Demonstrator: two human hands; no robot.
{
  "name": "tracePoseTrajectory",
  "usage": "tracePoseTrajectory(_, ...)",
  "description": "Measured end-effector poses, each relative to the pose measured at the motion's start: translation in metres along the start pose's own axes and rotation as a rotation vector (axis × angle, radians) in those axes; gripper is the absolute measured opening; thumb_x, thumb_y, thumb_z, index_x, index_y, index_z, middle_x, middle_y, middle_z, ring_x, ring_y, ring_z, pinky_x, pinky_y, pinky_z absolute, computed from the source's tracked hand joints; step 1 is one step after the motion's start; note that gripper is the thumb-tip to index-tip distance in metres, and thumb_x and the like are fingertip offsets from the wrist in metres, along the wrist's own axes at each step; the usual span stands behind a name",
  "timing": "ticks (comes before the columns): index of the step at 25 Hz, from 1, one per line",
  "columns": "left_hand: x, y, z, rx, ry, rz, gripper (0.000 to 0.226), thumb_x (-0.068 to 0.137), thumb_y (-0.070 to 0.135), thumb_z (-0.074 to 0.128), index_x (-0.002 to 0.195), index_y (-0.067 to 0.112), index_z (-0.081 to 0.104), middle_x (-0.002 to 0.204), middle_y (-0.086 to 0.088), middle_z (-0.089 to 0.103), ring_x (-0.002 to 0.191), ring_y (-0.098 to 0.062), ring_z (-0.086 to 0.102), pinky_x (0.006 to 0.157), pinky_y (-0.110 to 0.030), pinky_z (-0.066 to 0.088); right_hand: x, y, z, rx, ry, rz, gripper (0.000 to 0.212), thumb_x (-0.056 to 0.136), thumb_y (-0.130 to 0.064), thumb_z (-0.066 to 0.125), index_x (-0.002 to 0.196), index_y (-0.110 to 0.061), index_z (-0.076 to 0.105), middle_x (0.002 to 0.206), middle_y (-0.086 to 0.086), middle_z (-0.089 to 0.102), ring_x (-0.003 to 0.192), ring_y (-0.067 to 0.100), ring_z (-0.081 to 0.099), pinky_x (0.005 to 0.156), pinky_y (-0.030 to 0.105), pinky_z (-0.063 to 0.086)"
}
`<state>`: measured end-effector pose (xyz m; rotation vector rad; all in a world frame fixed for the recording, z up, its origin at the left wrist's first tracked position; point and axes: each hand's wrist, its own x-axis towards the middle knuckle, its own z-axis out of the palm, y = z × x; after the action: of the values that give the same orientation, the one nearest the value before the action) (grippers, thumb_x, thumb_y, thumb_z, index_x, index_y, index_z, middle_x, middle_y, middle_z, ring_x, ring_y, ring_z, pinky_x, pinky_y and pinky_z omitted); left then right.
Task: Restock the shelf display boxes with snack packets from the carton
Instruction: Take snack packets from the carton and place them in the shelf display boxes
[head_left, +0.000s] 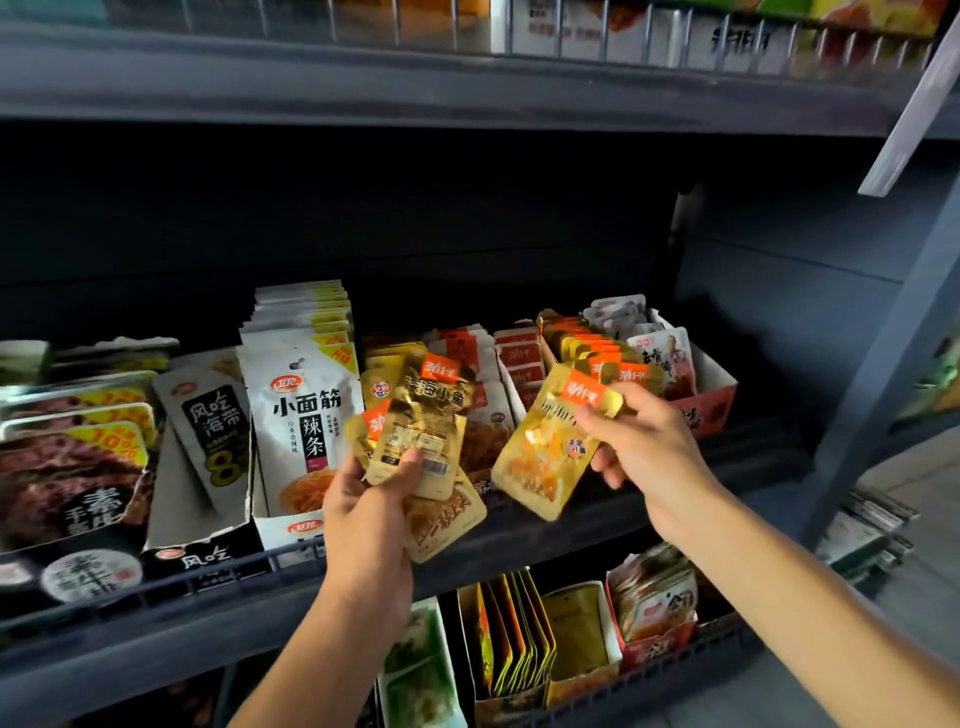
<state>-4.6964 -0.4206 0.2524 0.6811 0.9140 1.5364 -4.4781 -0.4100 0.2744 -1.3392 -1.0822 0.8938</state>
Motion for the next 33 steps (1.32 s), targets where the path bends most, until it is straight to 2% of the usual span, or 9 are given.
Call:
tracePoseTrajectory(7,0.005,0.015,-0.019,0.033,-0.026,0.063,0.026,0.088,0.002,0.063,0.097,0.026,0.067,0.092,0.002,0.077,0.080,-0.019,0.074,0.071,-0.043,0.057,0.054,-0.048,-0.060,-0.003,0.374,-0.326,0.017,0.097,-0.011,0.059,0.090,-0.026,0.060,0.077,-0.001,0.064,0.053,0.004,0.057,0.043,0.019,0.045)
tracePoseTrajectory(14,-0.001,0.003,0.004,0.051,-0.120,0.015,0.031,0.088,0.002,0.062,0.111,0.022,0.066,0.103,-0.004,0.076,0.092,-0.026,0.072,0.078,-0.048,0.057,0.078,-0.024,-0.078,-0.449,0.032,-0.218,0.013,0.097,-0.012,0.061,0.099,-0.024,0.064,0.090,0.003,0.071,0.073,0.015,0.070,0.060,0.025,0.055)
tracePoseTrajectory(18,-0.006,0.000,0.006,0.043,-0.178,-0.006,0.029,0.089,0.001,0.060,0.108,0.023,0.066,0.103,-0.007,0.076,0.088,-0.025,0.073,0.081,-0.048,0.057,0.085,-0.023,-0.058,-0.426,0.064,-0.192,0.007,0.093,-0.017,0.067,0.095,-0.024,0.068,0.089,0.001,0.073,0.079,0.018,0.071,0.070,0.033,0.060)
tracePoseTrajectory(20,-0.007,0.000,0.004,0.049,-0.207,-0.012,0.030,0.089,0.001,0.060,0.109,0.023,0.066,0.105,-0.007,0.076,0.088,-0.026,0.073,0.083,-0.049,0.056,0.091,-0.017,-0.056,-0.693,0.083,-0.191,0.007,0.087,-0.029,0.073,0.083,-0.030,0.067,0.098,-0.002,0.073,0.087,0.020,0.070,0.077,0.042,0.060)
tracePoseTrajectory(23,-0.007,-0.001,0.003,0.062,-0.218,-0.011,0.027,0.087,0.004,0.063,0.108,0.021,0.065,0.104,-0.007,0.076,0.089,-0.026,0.073,0.082,-0.049,0.056,0.079,-0.011,-0.049,-1.018,0.235,-0.285,0.025,0.080,-0.037,0.079,0.094,-0.024,0.063,0.107,-0.007,0.065,0.092,0.014,0.062,0.074,0.030,0.050)
tracePoseTrajectory(25,-0.006,-0.004,0.003,0.089,-0.219,0.017,0.025,0.080,0.009,0.067,0.104,0.017,0.066,0.102,-0.009,0.076,0.088,-0.028,0.073,0.079,-0.047,0.057,0.052,-0.018,-0.035,-0.927,0.321,-0.381,0.027,0.086,-0.035,0.074,0.100,-0.017,0.059,0.098,-0.004,0.065,0.083,0.015,0.064,0.063,0.022,0.045)
tracePoseTrajectory(28,-0.008,-0.010,0.008,0.199,-0.255,0.151,0.024,0.076,0.010,0.072,0.099,0.015,0.070,0.096,-0.009,0.077,0.090,-0.032,0.073,0.071,-0.043,0.060,-0.005,-0.030,0.004,-0.504,-0.063,-0.260,0.033,0.092,-0.049,0.058,0.097,-0.017,0.063,0.084,-0.001,0.068,0.060,0.008,0.064,0.049,0.013,0.046)
tracePoseTrajectory(30,-0.013,-0.014,0.014,0.324,-0.340,0.284,0.027,0.079,0.006,0.072,0.103,0.018,0.072,0.098,-0.004,0.077,0.092,-0.026,0.073,0.076,-0.036,0.061,-0.034,-0.033,0.029,-0.323,-0.318,-0.074,0.045,0.088,-0.058,0.058,0.110,-0.019,0.064,0.096,0.000,0.071,0.072,0.008,0.070,0.056,0.021,0.055)
tracePoseTrajectory(33,-0.014,-0.017,0.016,0.391,-0.429,0.383,0.031,0.080,0.003,0.072,0.110,0.011,0.072,0.098,-0.007,0.077,0.092,-0.026,0.073,0.080,-0.033,0.060,-0.040,-0.025,0.045,-0.038,-0.371,0.103,0.041,0.086,-0.047,0.070,0.113,-0.017,0.067,0.104,0.006,0.074,0.094,0.019,0.073,0.079,0.041,0.062)
